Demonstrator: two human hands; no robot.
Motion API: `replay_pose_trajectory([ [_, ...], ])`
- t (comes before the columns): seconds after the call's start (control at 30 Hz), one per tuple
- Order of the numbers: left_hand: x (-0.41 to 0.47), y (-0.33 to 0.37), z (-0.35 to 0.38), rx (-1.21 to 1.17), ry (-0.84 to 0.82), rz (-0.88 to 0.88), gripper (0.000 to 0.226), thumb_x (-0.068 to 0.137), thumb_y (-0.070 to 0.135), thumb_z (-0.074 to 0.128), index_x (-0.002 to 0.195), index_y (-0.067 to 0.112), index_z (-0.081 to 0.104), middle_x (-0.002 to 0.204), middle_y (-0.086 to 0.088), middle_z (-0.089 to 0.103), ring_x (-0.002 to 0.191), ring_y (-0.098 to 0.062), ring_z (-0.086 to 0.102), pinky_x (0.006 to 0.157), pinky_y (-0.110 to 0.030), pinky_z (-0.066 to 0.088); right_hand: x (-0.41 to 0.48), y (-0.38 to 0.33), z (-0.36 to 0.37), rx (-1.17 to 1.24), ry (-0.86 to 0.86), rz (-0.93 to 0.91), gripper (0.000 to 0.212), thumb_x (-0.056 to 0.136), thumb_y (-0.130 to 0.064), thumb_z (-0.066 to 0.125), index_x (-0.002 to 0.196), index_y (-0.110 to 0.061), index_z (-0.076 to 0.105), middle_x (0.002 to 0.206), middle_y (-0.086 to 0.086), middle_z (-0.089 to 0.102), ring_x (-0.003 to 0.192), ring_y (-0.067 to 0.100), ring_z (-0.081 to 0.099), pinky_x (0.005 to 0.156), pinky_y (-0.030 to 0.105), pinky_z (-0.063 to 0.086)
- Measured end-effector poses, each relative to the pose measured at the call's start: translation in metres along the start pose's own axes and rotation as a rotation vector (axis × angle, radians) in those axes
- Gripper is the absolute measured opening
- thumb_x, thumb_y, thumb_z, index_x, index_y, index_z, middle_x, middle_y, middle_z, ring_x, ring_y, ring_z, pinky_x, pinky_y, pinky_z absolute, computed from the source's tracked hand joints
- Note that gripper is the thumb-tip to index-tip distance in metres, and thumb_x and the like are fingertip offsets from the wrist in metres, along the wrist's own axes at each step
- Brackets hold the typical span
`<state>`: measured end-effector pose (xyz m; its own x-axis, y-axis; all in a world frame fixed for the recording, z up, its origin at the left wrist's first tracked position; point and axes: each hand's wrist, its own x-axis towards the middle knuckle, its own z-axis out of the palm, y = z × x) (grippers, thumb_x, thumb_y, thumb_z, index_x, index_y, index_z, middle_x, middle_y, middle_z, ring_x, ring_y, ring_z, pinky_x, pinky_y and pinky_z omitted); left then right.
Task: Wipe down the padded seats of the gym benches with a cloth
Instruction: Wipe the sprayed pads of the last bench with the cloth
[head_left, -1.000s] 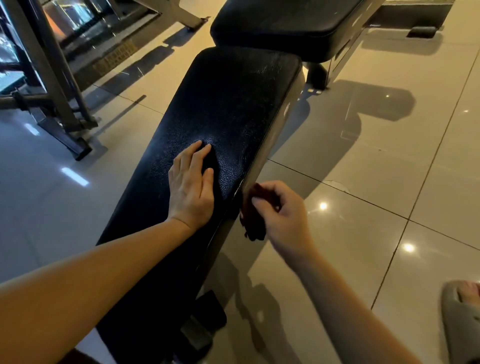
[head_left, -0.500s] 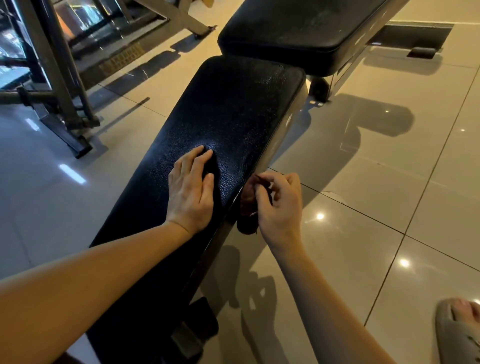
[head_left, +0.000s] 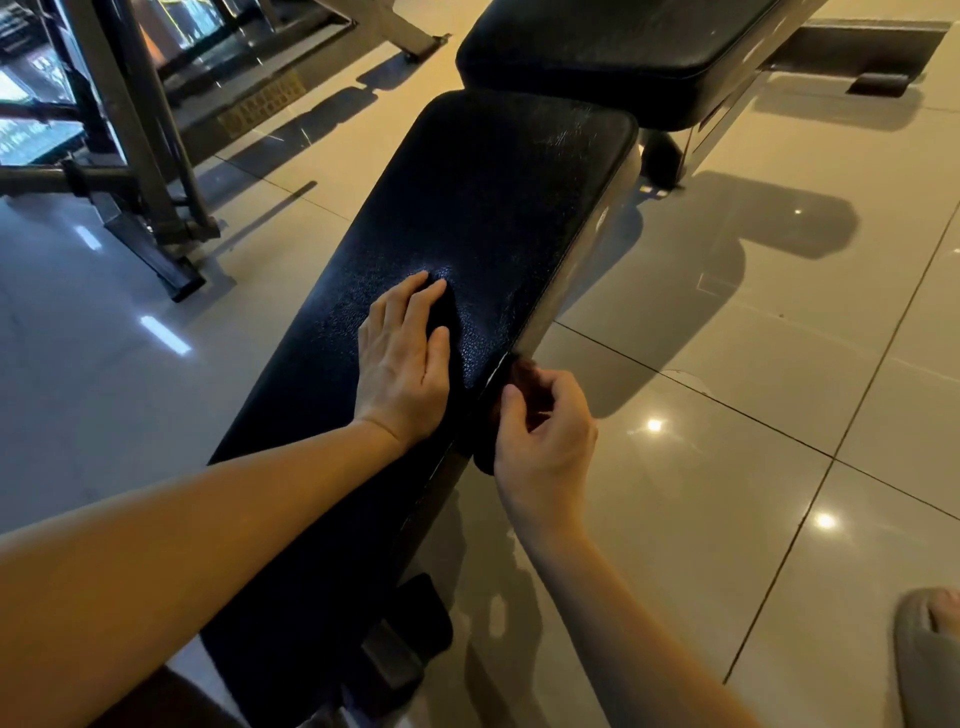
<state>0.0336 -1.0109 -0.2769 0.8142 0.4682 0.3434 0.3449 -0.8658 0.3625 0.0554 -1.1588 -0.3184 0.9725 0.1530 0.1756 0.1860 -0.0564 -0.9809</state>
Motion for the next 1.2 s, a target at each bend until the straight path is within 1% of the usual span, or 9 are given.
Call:
replay_pose_trajectory([
  [0.17,0.0,-0.001,0.0,-0.001,0.01,0.008,0.046,0.1,0.029,0.041,0.145,0.021,0.044,0.151,0.002,0.039,0.14,-0.015,0.032,0.117,-0.031,0.018,-0.073,-0.009,-0.004,0.108,-0.214,0.069,0.015,0.092,-0.014,0.071,0.091,-0.024,0.059,0.081,-0.009,0.059,0.075,0.008,0.059,0.065,0.021,0.048],
  [0.33,0.0,0.0,0.0,0.005,-0.006,-0.012,0.047,0.101,0.029,0.041,0.147,0.024,0.042,0.152,0.004,0.037,0.142,-0.014,0.029,0.119,-0.034,0.019,0.022,-0.011,0.001,0.066,0.116,0.132,0.013,0.092,-0.012,0.068,0.087,-0.02,0.06,0.075,-0.012,0.059,0.071,-0.001,0.057,0.065,0.025,0.045],
  [0.57,0.001,0.001,-0.003,0.012,-0.04,-0.014,0.049,0.099,0.032,0.038,0.147,0.022,0.041,0.154,0.001,0.036,0.144,-0.017,0.03,0.121,-0.046,0.024,-0.018,-0.021,0.011,0.128,0.018,0.182,0.015,0.091,-0.014,0.068,0.093,-0.025,0.059,0.083,-0.006,0.065,0.077,0.011,0.064,0.069,0.036,0.056],
  [0.67,0.001,0.006,-0.005,0.033,-0.06,-0.022,0.052,0.098,0.033,0.036,0.148,0.02,0.04,0.155,0.0,0.035,0.145,-0.017,0.028,0.123,-0.047,0.023,0.027,-0.025,0.011,0.044,0.069,0.143,0.013,0.088,-0.008,0.064,0.088,-0.021,0.062,0.079,-0.005,0.064,0.071,0.007,0.058,0.068,0.011,0.043],
  [0.73,0.003,0.011,-0.008,0.03,-0.071,-0.031,0.052,0.097,0.03,0.038,0.147,0.019,0.04,0.153,0.0,0.037,0.145,-0.017,0.029,0.122,-0.047,0.024,0.036,-0.03,0.011,0.008,0.084,0.154,0.013,0.087,-0.007,0.063,0.088,-0.02,0.064,0.079,-0.006,0.064,0.071,0.004,0.055,0.067,0.006,0.037],
  [0.9,0.028,0.032,-0.018,-0.038,-0.066,-0.031,0.046,0.094,0.019,0.056,0.138,0.024,0.045,0.137,0.004,0.048,0.128,-0.013,0.042,0.112,-0.046,0.037,0.06,-0.036,-0.011,0.286,0.167,0.28,0.015,0.094,-0.002,0.065,0.093,-0.017,0.064,0.076,-0.008,0.062,0.065,-0.006,0.06,0.06,0.007,0.043],
  [1.0,0.059,0.05,-0.011,-0.092,-0.033,0.011,0.046,0.095,0.023,0.062,0.138,0.022,0.048,0.134,0.004,0.051,0.123,-0.009,0.042,0.109,-0.043,0.04,0.123,-0.034,-0.019,0.246,0.274,0.282,0.006,0.096,-0.013,0.067,0.102,-0.013,0.065,0.082,-0.011,0.062,0.072,-0.01,0.061,0.065,0.01,0.046],
  [1.1,0.09,0.064,0.003,-0.123,-0.013,-0.007,0.046,0.096,0.035,0.056,0.14,0.024,0.047,0.138,0.004,0.049,0.128,-0.013,0.042,0.111,-0.047,0.04,0.164,-0.029,-0.017,0.247,0.273,0.271,0.007,0.094,-0.024,0.07,0.099,-0.02,0.066,0.087,-0.009,0.066,0.081,0.003,0.064,0.076,0.025,0.056],
  [1.2,0.102,0.067,0.018,-0.054,-0.014,-0.019,0.048,0.1,0.039,0.046,0.146,0.024,0.042,0.146,0.004,0.042,0.136,-0.016,0.035,0.115,-0.048,0.033,0.135,-0.025,-0.009,0.222,0.195,0.258,0.009,0.094,-0.024,0.071,0.098,-0.017,0.071,0.086,-0.007,0.067,0.08,0.003,0.063,0.071,0.017,0.049],
])
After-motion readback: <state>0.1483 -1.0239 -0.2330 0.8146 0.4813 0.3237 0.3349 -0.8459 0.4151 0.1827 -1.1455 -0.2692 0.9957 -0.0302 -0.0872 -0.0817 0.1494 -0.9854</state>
